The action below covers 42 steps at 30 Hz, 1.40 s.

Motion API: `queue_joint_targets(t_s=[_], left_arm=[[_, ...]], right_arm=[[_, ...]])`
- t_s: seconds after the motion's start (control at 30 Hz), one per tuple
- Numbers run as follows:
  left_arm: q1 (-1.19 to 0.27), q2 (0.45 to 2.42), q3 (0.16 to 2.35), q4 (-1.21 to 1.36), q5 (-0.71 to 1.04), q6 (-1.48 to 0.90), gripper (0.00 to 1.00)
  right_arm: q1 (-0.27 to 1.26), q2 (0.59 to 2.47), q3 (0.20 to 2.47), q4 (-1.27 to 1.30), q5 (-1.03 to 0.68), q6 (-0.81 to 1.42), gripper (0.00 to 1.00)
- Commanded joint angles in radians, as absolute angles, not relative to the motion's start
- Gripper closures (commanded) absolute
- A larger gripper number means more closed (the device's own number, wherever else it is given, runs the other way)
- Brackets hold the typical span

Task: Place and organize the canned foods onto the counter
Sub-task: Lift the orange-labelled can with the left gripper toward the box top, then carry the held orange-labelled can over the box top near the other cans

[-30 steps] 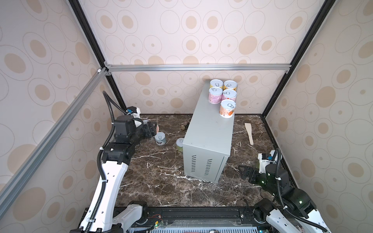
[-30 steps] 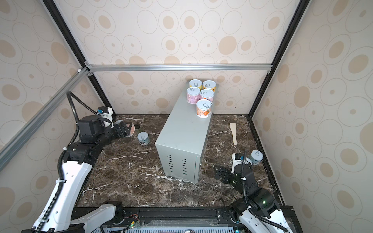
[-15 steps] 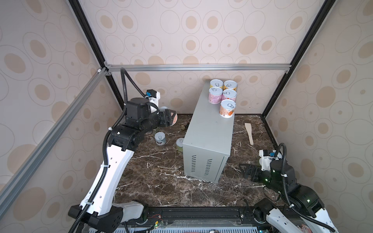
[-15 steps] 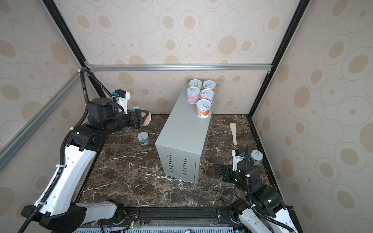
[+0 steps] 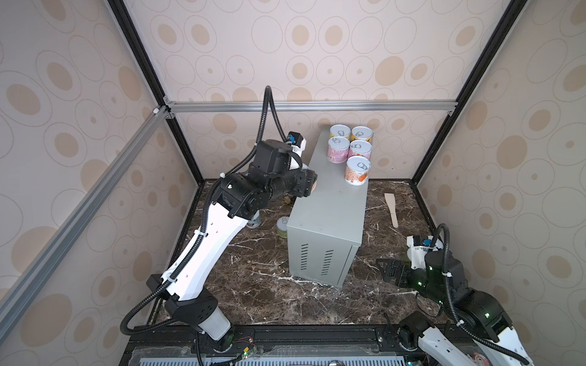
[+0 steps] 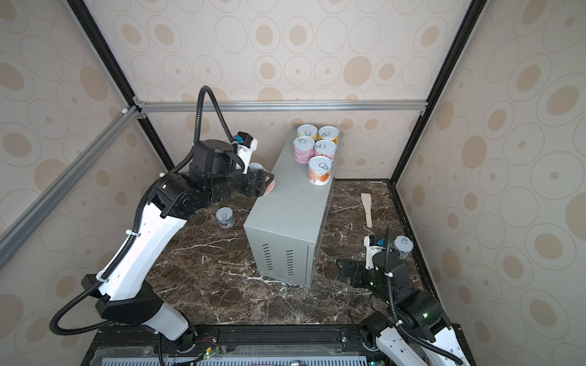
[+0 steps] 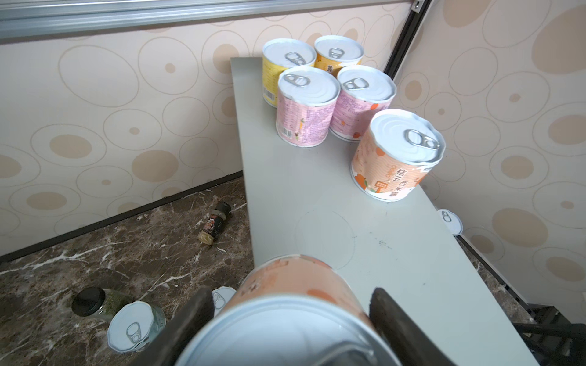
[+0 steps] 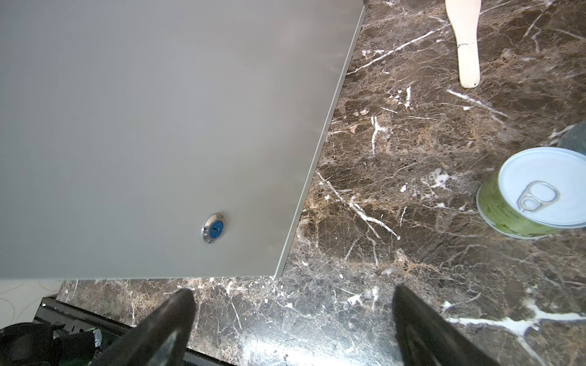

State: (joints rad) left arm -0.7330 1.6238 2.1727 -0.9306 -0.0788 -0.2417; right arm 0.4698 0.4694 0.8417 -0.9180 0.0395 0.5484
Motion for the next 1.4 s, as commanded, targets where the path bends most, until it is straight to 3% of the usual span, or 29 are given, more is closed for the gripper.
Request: queue_joint_targets(t_s=[0.0,0.47,0.77,1.07,1.2,1.37], left_arm=[[-0.774,1.653,2.251,-0.945,-0.156,-0.203,0.43],[-0.834,1.798,2.349,-0.957,-0.185,-0.198,0.37],[-0.839,1.841,2.367,-0.956,-0.181,-0.196,0.2],[-0.844,1.843,2.394,-0.951,-0.173,-0.196,0.13],[-0.845,1.812,2.407,-0.945,-0.176,-0.189,0.01],[-0.845,1.741,2.4,-0.936,-0.174,-0.181,0.01]], right_arm=[[0.465,0.474,0.865,-0.957,0.047,0.531,0.01],[0.466,0.478,0.845,-0.96,0.056,0.506,0.01],[0.465,0.473,0.839,-0.955,0.061,0.499,0.01],[0.465,0.472,0.85,-0.962,0.062,0.497,0.01],[0.465,0.468,0.862,-0.974,0.066,0.497,0.01],[0.465,0.465,0.886,-0.989,0.073,0.498,0.01]])
